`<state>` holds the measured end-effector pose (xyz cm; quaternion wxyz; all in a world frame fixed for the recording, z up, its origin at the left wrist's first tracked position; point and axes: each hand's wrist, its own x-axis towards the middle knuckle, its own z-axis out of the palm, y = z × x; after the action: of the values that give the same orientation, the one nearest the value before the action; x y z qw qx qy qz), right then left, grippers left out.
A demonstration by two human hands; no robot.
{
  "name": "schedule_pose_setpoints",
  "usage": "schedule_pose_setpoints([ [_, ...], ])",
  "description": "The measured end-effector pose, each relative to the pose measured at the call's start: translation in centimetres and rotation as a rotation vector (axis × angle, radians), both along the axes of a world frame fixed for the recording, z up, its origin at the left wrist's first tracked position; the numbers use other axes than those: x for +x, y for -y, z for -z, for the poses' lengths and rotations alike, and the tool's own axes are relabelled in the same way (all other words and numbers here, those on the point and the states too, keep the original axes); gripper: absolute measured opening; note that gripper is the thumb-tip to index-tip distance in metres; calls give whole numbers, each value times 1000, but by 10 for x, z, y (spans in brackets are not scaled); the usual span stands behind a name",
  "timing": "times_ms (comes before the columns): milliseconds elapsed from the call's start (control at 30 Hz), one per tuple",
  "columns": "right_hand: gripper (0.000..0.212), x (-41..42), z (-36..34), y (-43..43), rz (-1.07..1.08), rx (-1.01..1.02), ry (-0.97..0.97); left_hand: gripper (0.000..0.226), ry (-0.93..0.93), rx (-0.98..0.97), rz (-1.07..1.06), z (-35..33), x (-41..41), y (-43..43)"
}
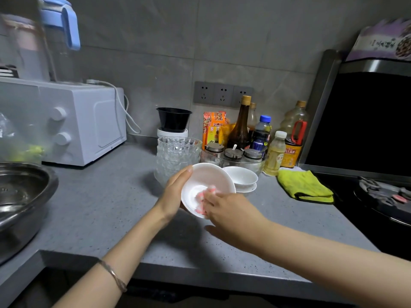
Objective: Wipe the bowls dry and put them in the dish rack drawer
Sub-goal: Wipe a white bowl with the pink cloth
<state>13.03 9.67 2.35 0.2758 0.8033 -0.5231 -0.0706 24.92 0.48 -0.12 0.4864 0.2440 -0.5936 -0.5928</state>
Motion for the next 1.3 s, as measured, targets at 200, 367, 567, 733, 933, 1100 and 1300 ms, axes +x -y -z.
schedule_pose_setpoints([
  [200,69,-9,15,17,-5,-63,113,33,36,89,54,4,4,0],
  [367,27,9,-3,9,93,-22,244,27,-34,106,-116,-4,-1,-5],
  [567,13,-5,-16,15,-13,187,809,44,111,123,-30,-4,7,0],
  [733,16,-16,-31,9,26,401,1141,57,279,51,88,-3,12,7],
  [933,42,-34,-54,4,118,686,1621,101,61,127,208,0,11,9],
  [1100,40,-38,-54,1,113,610,1548,105,-27,321,301,6,7,12],
  [1300,25,-30,-33,3,25,-85,1511,53,-191,522,75,11,-1,20],
])
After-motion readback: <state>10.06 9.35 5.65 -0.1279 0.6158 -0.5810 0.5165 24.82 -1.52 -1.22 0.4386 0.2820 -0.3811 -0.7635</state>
